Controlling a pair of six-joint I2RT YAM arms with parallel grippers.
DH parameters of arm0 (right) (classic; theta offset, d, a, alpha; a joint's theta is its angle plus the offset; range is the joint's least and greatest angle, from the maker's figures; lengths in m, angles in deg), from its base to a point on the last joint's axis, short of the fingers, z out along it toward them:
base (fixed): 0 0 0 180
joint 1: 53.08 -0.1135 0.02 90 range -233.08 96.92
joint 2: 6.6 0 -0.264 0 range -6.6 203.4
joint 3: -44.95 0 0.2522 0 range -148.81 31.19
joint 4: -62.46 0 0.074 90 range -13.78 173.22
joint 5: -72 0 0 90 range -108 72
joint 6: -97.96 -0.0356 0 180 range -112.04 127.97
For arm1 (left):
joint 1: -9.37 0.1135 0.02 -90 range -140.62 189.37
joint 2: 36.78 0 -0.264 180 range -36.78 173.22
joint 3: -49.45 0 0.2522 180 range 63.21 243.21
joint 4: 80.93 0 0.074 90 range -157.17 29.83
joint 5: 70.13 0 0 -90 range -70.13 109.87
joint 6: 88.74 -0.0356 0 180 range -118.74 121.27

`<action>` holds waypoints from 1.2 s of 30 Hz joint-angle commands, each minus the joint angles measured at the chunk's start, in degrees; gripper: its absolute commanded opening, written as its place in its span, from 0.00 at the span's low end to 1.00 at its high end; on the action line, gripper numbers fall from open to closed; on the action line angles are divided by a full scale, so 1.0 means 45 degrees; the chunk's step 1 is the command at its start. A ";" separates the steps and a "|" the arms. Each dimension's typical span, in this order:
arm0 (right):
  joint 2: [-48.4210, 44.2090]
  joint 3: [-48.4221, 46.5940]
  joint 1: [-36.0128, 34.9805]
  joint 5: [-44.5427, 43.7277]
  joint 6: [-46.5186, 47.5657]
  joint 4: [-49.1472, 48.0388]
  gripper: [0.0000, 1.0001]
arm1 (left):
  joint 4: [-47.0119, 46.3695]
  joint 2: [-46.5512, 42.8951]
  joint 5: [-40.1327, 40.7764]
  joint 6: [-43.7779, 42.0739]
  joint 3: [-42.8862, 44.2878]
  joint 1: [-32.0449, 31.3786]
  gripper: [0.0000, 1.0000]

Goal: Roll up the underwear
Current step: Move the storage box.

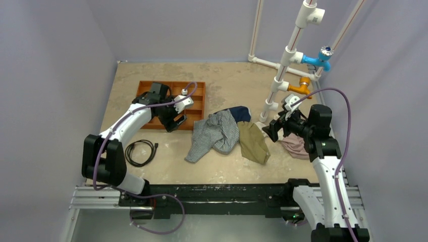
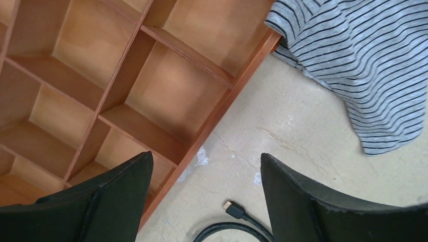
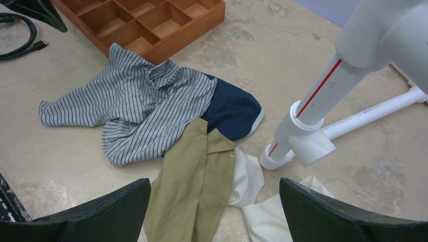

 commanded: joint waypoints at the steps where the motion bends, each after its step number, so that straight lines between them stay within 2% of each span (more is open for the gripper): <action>1: 0.0030 0.0055 0.0068 0.0002 0.0127 -0.0183 0.99 | -0.0452 0.0865 0.0271 -0.0991 0.0739 -0.0242 0.75; 6: 0.0066 0.0066 0.0068 -0.0086 0.0128 -0.0223 0.99 | -0.0603 0.2041 0.0430 -0.1031 0.1002 -0.0498 0.66; 10: 0.0030 0.0100 0.0068 -0.0119 0.0089 -0.0275 0.99 | -0.0802 0.3132 0.0680 -0.0852 0.1336 -0.0571 0.51; 15: 0.0050 0.0103 0.0068 -0.0331 0.0001 -0.0350 0.99 | -0.0511 0.4140 0.1879 0.0314 0.1871 -0.0491 0.24; 22: 0.0277 0.0101 0.0068 -0.0270 -0.0029 -0.0393 0.99 | 0.0361 0.3908 0.1892 0.2380 0.2318 0.0311 0.06; 27: 0.0376 0.0087 0.0068 -0.0266 -0.0030 -0.0403 0.99 | 0.0612 0.4208 0.1782 0.3302 0.2863 0.0430 0.06; 32: 0.0380 0.0095 0.0068 -0.0275 -0.0026 -0.0398 0.99 | 0.0324 0.4751 0.2641 0.3579 0.3280 0.0442 0.07; 36: 0.0398 0.0088 0.0068 -0.0190 -0.0015 -0.0386 0.99 | 0.0280 0.5096 0.2593 0.3770 0.3958 0.0464 0.06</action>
